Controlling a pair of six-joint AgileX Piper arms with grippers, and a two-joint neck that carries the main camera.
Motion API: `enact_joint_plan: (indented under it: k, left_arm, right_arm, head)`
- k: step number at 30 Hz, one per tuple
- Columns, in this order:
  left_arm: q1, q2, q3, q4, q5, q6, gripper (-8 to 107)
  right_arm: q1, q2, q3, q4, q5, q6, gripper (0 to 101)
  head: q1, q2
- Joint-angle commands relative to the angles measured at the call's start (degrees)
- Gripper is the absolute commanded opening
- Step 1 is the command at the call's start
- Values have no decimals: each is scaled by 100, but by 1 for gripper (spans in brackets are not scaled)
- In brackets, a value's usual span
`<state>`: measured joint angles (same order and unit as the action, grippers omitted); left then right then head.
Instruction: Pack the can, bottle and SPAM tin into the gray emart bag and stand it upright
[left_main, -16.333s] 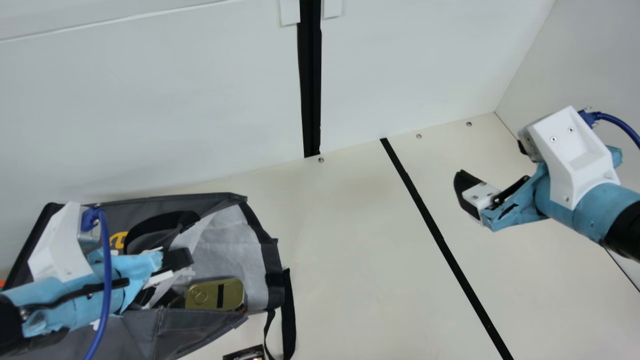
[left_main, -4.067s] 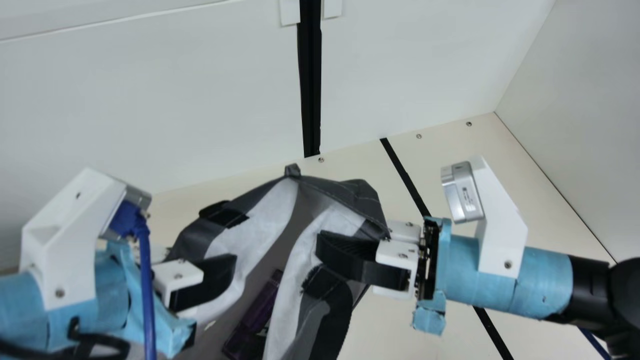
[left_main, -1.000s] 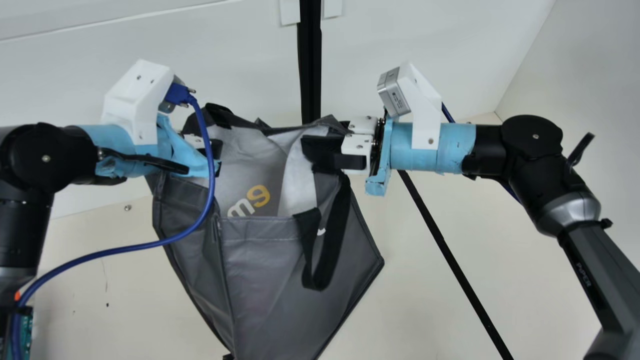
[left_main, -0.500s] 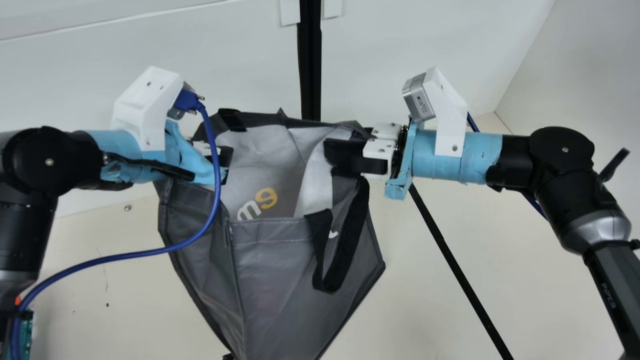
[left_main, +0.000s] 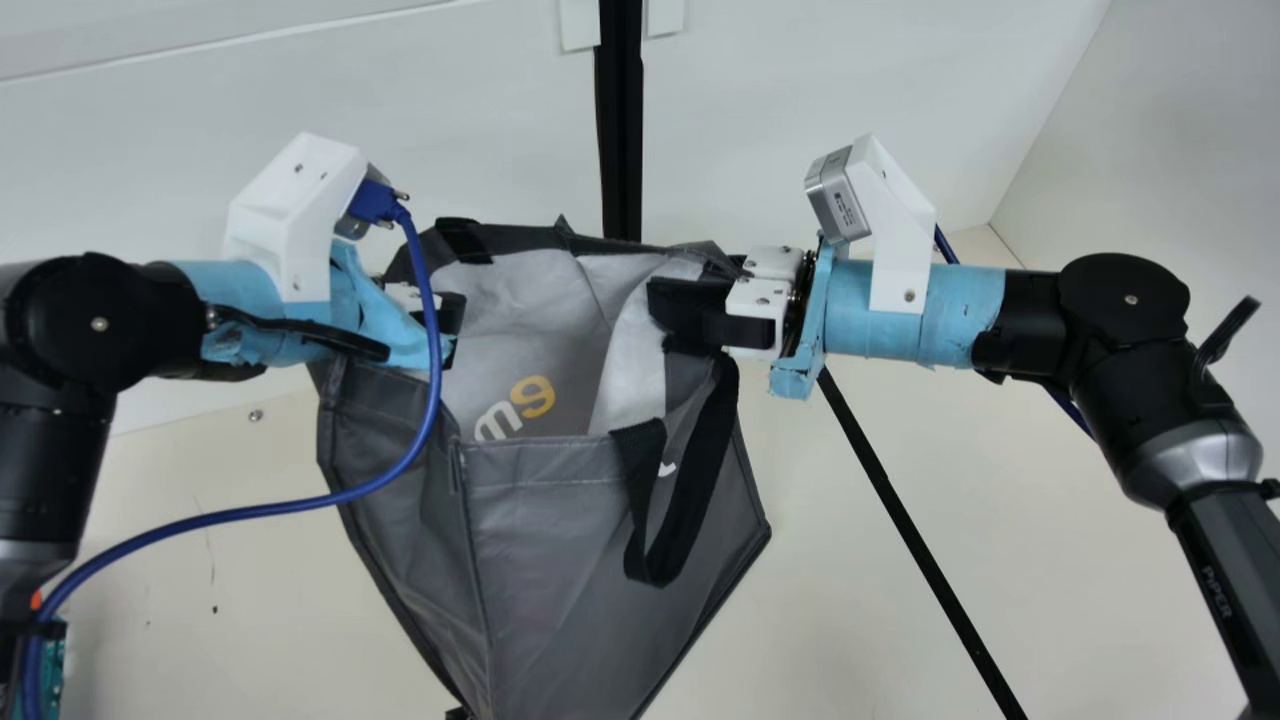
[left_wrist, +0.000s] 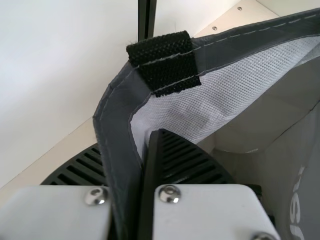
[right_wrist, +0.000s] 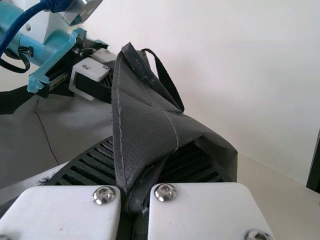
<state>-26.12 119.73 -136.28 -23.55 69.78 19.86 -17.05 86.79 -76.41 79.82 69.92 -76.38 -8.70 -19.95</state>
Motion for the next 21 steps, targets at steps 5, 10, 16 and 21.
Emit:
enact_joint_plan:
  k: [5, 10, 16, 21]
  left_arm:
    - [-33, -305, 497, -2, -189, 48, 32]
    - [-36, -561, 757, -89, -392, 224, 49]
    - [-2, -1039, 1196, -139, -768, 374, 69]
    - [34, -1368, 1398, -137, -986, 435, 86]
  right_arm:
    - [0, 0, 0, 0, 5, 0, 0]
    - [0, 0, 0, 0, 5, 0, 0]
    - [0, 0, 0, 0, 5, 0, 0]
    - [0, 0, 0, 16, 5, 0, 0]
  head:
    - [-130, -5]
    - [-130, -5]
    - [-130, -5]
    - [-130, -5]
